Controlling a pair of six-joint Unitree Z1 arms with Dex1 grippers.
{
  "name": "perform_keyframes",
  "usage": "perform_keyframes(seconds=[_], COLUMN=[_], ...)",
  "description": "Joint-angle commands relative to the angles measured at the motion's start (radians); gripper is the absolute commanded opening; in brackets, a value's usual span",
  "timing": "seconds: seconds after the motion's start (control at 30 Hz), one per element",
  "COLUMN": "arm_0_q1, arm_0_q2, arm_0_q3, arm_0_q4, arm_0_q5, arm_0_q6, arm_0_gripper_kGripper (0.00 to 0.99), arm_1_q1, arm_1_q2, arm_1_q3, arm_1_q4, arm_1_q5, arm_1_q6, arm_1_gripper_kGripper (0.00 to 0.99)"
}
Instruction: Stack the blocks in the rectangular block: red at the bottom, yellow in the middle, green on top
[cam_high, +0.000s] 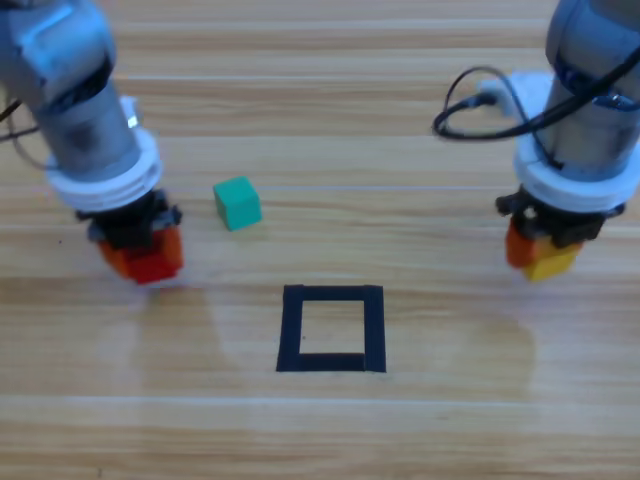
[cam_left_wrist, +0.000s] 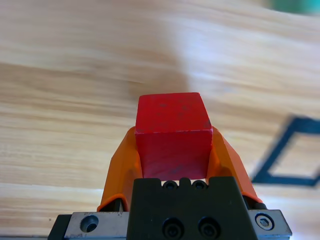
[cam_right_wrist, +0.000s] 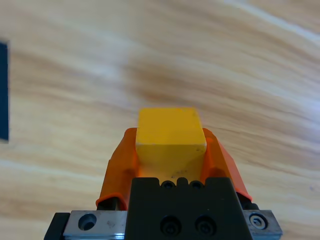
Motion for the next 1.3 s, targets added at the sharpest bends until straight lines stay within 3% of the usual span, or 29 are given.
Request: perform_keyframes(seconds=[0.03,0.27,0.6,0.87,0.93,1.3], arm_0_q1=[-0.213,-0.299,-0.363,-0.372,-0.374,-0.400], arm_0_q2=[0.114,0.181,0.306,0.370,0.376,0.393], arm_0_q3=[-0.138,-0.238,-0.477,-0.558,-0.575,-0.629], arm_0_q4=[0.090,0.153,0.309,0.348,0.351,0.355], arm_0_q5=[-0.006,-0.027,-0.009,-0.010,-0.009,-0.004], arm_0_q6=[0.076,0.112,0.009,-0.102,-0.131,-0.175], arm_0_gripper_kGripper=[0.000,0.000,0.000,0.000,0.000,0.000], arm_1_q1=[0.021,0.021,0.021,0.019,0.021,0.021], arm_1_q2=[-0.093,-0.046,0.025,0.031,0.029,0.026], arm_1_q3=[0.033,0.024,0.001,0.003,0.006,0.009], arm_1_q4=[-0.017,-0.016,-0.014,-0.014,-0.014,-0.016], arm_1_q5=[-0.062,0.064,0.067,0.070,0.068,0.065], arm_1_q6=[0.069,0.063,0.064,0.109,0.115,0.126], arm_1_gripper_kGripper=[0.000,0.000,0.000,0.000,0.080,0.080])
